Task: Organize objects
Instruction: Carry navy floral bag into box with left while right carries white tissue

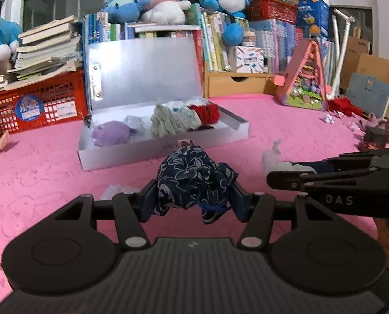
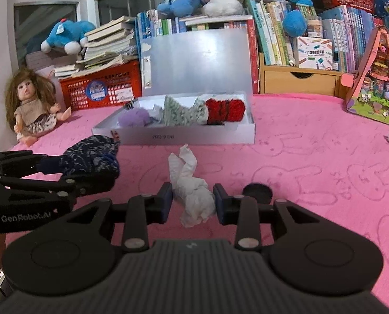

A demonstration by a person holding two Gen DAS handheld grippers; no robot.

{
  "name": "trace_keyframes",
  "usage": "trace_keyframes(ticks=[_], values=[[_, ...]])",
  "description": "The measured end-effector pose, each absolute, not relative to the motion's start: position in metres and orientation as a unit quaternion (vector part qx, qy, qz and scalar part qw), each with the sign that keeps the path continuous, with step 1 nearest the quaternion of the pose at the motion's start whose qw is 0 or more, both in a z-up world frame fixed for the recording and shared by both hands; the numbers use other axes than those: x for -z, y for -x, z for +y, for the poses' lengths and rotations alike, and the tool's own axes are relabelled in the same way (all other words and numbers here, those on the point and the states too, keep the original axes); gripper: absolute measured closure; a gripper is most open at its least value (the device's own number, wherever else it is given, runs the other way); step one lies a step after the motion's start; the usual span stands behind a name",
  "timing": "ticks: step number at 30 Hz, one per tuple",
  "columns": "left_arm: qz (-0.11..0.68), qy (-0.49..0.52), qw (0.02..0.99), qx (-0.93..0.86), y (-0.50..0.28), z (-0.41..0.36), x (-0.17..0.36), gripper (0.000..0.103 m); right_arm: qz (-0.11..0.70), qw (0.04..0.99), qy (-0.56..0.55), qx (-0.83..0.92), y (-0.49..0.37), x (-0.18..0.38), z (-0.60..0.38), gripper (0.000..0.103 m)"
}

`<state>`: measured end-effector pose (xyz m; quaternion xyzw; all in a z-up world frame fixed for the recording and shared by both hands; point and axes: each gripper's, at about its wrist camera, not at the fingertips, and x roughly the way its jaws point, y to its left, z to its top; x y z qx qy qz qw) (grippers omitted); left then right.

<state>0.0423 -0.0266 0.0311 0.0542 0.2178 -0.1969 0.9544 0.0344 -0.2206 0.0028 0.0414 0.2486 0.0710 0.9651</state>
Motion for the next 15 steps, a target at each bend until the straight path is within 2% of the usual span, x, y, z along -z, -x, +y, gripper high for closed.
trace_keyframes(ticks=[15], values=[[0.212, -0.027, 0.964, 0.160, -0.111, -0.009, -0.091, 0.040, 0.243, 0.965, -0.081, -0.061, -0.105, -0.051, -0.247, 0.065]])
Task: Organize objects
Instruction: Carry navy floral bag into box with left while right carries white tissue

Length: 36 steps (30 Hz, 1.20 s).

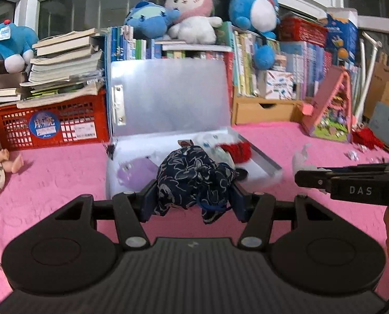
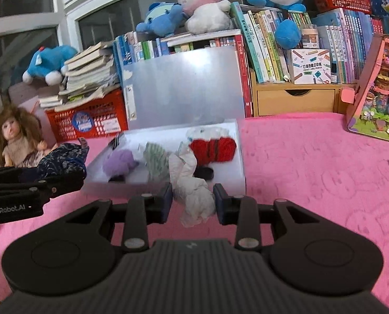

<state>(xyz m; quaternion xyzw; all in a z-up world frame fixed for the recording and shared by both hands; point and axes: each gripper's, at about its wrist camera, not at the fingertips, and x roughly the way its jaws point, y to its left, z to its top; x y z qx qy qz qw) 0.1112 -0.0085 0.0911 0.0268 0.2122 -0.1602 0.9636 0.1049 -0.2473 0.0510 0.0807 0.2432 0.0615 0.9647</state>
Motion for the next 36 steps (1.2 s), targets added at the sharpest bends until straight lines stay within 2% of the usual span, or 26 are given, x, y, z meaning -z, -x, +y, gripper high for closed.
trace_keyframes(ticks=[10, 36], values=[[0.226, -0.010, 0.966, 0.128, -0.170, -0.002, -0.110, 0.040, 0.264, 0.954, -0.131, -0.054, -0.156, -0.068, -0.268, 0.064], [0.273, 0.019, 0.958, 0.084, -0.243, 0.011, -0.058, 0.040, 0.306, 0.940, -0.142, -0.055, -0.216, -0.043, -0.254, 0.064]])
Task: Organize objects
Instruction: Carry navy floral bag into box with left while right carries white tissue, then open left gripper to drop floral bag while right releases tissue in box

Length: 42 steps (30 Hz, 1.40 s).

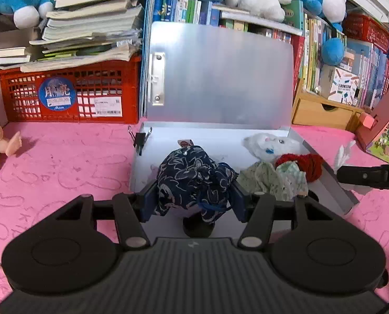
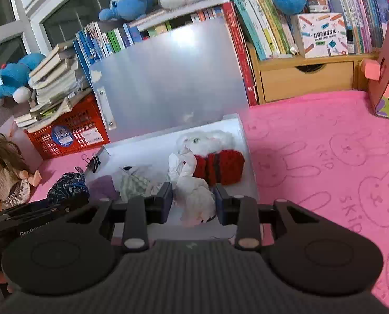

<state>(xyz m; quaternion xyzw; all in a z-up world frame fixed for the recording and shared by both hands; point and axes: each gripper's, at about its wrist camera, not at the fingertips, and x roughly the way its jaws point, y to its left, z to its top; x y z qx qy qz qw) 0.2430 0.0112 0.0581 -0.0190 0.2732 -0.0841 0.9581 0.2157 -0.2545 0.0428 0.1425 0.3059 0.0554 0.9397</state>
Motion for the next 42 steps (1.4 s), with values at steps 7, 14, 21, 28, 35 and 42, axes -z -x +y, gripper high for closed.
trace_keyframes(ticks=[7, 14, 21, 28, 35, 42], values=[[0.286, 0.006, 0.954, 0.084, -0.250, 0.012, -0.045, 0.040, 0.322, 0.936, -0.134, -0.037, -0.226, -0.030, -0.255, 0.064], [0.293, -0.020, 0.952, 0.086, -0.259, 0.003, -0.041, 0.040, 0.338, 0.931, -0.135, -0.019, -0.240, -0.016, -0.261, 0.065], [0.304, -0.032, 0.949, 0.080, -0.274, -0.003, -0.036, 0.040, 0.347, 0.926, -0.146, -0.022, -0.252, -0.008, -0.263, 0.065], [0.320, -0.042, 0.944, 0.075, -0.296, -0.009, -0.036, 0.040, 0.352, 0.925, -0.144, -0.024, -0.276, -0.010, -0.259, 0.065], [0.323, -0.059, 0.942, 0.075, -0.317, -0.015, -0.037, 0.040, 0.357, 0.923, -0.143, -0.028, -0.296, -0.008, -0.257, 0.065], [0.342, -0.064, 0.934, 0.080, -0.325, -0.018, -0.032, 0.040, 0.361, 0.921, -0.141, -0.030, -0.300, -0.001, -0.257, 0.066]])
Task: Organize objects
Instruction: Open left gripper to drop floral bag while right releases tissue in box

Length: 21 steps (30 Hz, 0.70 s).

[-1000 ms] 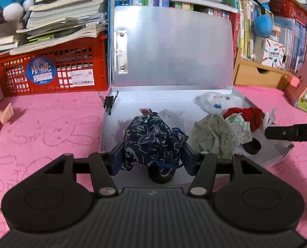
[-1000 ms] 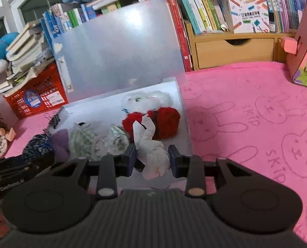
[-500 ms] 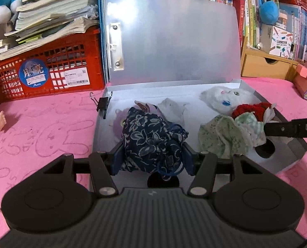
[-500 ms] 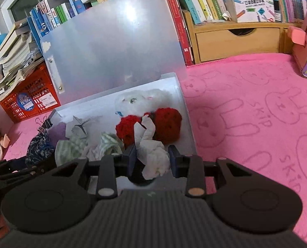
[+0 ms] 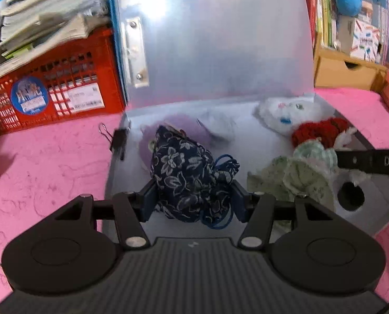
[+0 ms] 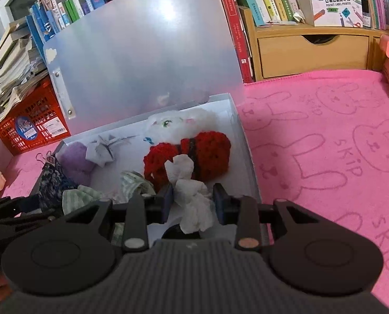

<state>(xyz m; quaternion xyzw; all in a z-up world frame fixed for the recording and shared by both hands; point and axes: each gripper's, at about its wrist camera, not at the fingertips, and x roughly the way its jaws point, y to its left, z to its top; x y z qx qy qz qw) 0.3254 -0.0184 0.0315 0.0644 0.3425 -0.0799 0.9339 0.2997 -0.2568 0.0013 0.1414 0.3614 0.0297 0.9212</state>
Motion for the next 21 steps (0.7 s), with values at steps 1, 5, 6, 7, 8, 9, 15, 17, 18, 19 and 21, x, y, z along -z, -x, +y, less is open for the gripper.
trace_keyframes(ticks=[1, 5, 6, 7, 8, 9, 15, 17, 18, 19, 21], values=[[0.339, -0.077, 0.934, 0.081, -0.324, -0.020, -0.031, 0.040, 0.361, 0.921, -0.142, -0.030, -0.299, -0.001, -0.257, 0.066], [0.334, -0.091, 0.934, 0.085, -0.320, -0.021, -0.028, 0.039, 0.359, 0.922, -0.145, -0.031, -0.298, -0.001, -0.259, 0.065], [0.334, -0.090, 0.934, 0.085, -0.320, -0.021, -0.028, 0.039, 0.358, 0.922, -0.144, -0.031, -0.297, -0.001, -0.259, 0.062], [0.335, -0.089, 0.934, 0.084, -0.319, -0.021, -0.029, 0.039, 0.357, 0.923, -0.142, -0.030, -0.297, -0.001, -0.259, 0.062], [0.336, -0.088, 0.934, 0.084, -0.319, -0.020, -0.029, 0.037, 0.356, 0.923, -0.143, -0.030, -0.296, -0.001, -0.259, 0.061], [0.336, -0.087, 0.934, 0.085, -0.319, -0.020, -0.029, 0.036, 0.356, 0.923, -0.144, -0.032, -0.295, -0.001, -0.259, 0.056], [0.332, -0.095, 0.934, 0.087, -0.315, -0.020, -0.032, 0.032, 0.350, 0.925, -0.143, -0.030, -0.290, -0.005, -0.259, 0.042], [0.330, -0.095, 0.935, 0.087, -0.314, -0.020, -0.034, 0.030, 0.346, 0.927, -0.143, -0.029, -0.288, -0.008, -0.260, 0.040], [0.329, -0.096, 0.935, 0.087, -0.313, -0.020, -0.035, 0.029, 0.345, 0.927, -0.143, -0.030, -0.287, -0.009, -0.260, 0.039], [0.327, -0.096, 0.936, 0.087, -0.312, -0.020, -0.036, 0.029, 0.343, 0.928, -0.144, -0.030, -0.286, -0.010, -0.260, 0.038], [0.322, -0.099, 0.937, 0.086, -0.310, -0.021, -0.039, 0.026, 0.341, 0.928, -0.144, -0.030, -0.285, -0.012, -0.260, 0.036]])
